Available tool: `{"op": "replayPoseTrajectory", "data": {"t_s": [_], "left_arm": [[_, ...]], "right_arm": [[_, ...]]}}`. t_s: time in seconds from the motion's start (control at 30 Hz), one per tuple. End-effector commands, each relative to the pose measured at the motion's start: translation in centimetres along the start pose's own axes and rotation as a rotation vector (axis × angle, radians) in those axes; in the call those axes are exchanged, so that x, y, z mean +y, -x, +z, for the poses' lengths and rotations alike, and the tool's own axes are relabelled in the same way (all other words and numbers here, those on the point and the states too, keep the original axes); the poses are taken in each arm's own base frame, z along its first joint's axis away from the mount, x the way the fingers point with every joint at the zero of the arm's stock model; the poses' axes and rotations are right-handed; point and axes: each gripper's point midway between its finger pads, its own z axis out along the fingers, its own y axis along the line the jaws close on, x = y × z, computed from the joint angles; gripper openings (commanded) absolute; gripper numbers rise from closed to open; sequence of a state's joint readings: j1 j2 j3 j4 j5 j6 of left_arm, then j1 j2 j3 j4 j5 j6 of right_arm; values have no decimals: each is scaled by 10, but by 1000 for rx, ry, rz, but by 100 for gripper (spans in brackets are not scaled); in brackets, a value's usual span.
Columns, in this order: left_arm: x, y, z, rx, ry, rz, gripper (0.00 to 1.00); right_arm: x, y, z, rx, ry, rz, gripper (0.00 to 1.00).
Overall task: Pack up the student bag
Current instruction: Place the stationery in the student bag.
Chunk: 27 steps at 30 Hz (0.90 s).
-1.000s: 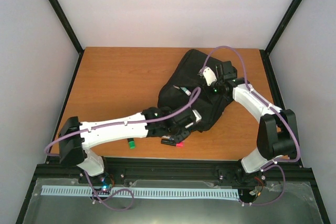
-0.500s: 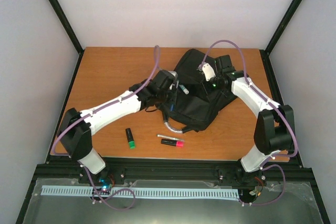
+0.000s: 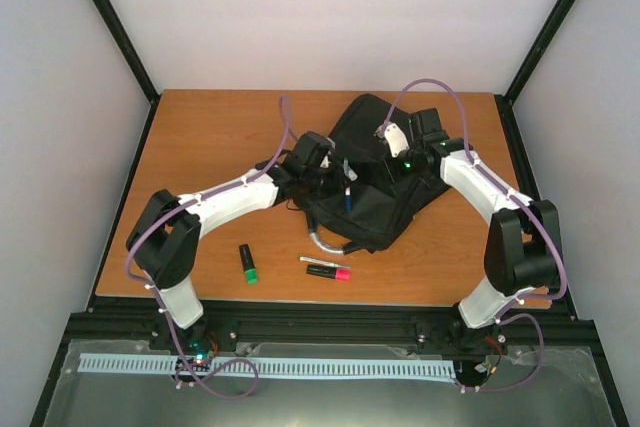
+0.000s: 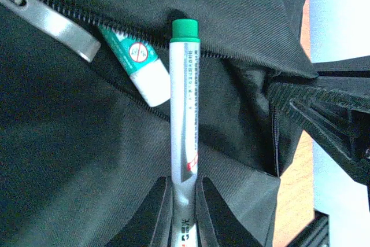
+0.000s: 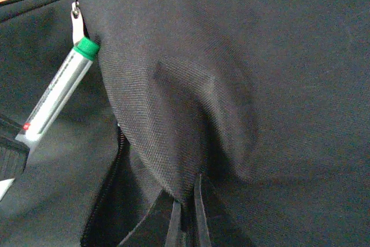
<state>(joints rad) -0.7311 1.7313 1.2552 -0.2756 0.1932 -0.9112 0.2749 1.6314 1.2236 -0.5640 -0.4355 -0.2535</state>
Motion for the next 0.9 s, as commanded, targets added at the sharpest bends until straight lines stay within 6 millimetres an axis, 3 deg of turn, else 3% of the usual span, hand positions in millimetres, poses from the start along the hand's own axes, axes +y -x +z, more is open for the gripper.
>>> {"op": "replayPoseTrajectory", "data": {"t_s": [0.0, 0.17, 0.37, 0.5, 0.87], "left_arm": [[-15, -8, -4, 54, -83, -101, 1], [-9, -15, -20, 57, -62, -114, 1], [0, -29, -17, 99, -66, -165, 1], [5, -24, -19, 69, -32, -160, 1], [14, -13, 22, 87, 14, -169, 1]], "right_arm": [[20, 24, -18, -104, 70, -52, 3], [24, 24, -17, -102, 97, -39, 3], [25, 26, -21, -118, 90, -51, 3], [27, 25, -22, -120, 96, -50, 3], [34, 11, -18, -100, 135, -60, 3]]}}
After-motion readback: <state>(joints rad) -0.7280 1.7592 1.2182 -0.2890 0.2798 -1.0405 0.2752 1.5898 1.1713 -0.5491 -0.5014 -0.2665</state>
